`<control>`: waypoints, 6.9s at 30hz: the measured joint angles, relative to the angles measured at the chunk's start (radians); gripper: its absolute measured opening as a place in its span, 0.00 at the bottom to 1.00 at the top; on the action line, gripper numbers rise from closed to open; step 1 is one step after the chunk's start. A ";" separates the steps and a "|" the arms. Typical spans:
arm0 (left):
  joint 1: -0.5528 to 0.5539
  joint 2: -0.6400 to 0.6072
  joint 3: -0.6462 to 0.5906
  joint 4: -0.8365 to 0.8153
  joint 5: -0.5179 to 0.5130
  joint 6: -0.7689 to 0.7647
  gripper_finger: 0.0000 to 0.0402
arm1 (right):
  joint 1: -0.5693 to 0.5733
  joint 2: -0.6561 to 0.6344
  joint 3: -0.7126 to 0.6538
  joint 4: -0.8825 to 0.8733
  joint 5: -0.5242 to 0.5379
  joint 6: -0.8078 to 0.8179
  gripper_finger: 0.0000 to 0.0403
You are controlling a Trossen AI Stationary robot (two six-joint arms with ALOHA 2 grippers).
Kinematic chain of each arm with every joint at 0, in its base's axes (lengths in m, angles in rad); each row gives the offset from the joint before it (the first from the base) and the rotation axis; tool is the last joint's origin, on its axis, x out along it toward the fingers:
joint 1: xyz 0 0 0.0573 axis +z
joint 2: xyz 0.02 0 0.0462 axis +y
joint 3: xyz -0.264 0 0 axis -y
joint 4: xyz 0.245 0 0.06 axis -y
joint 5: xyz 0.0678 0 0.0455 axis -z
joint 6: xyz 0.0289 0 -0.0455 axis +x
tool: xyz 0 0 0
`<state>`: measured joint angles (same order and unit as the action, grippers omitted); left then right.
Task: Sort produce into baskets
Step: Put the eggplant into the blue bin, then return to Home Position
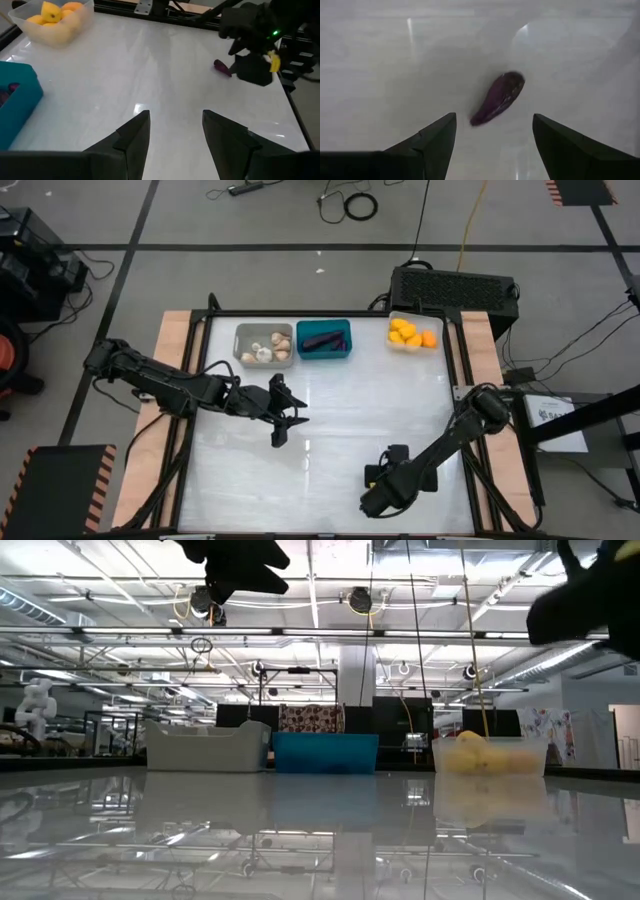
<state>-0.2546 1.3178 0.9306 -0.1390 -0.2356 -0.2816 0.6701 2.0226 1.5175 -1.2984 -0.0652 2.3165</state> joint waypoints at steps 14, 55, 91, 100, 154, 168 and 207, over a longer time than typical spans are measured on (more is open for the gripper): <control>-0.003 0.000 0.000 -0.005 0.003 -0.034 0.47 | 0.000 -0.031 -0.227 0.293 0.014 0.016 0.62; -0.043 0.000 0.000 -0.153 -0.008 -0.290 0.47 | -0.993 -0.330 -0.232 0.918 0.384 -1.700 0.14; 0.187 -0.359 0.000 -0.183 -0.003 0.212 0.47 | -0.893 -0.536 -0.231 0.902 -0.068 -1.712 0.41; 0.273 -0.551 0.000 -0.436 -0.003 0.220 0.47 | -0.743 -0.671 -0.231 0.814 0.077 -1.839 0.41; 0.272 -1.160 -0.900 0.213 0.093 -0.127 0.47 | -0.780 -1.446 -1.503 1.814 0.047 -1.840 0.28; 0.272 -1.160 -0.900 0.201 0.092 -0.102 0.47 | -0.780 -1.513 -1.503 1.546 -0.090 -1.860 0.20; 0.272 -1.160 -0.899 0.202 0.089 -0.103 0.47 | -0.780 -1.540 -1.502 1.528 -0.135 -1.857 0.20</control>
<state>0.0177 0.1574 0.0319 0.0628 -0.1463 -0.3847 -0.1095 0.4828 0.0151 0.2295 -0.1999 0.4595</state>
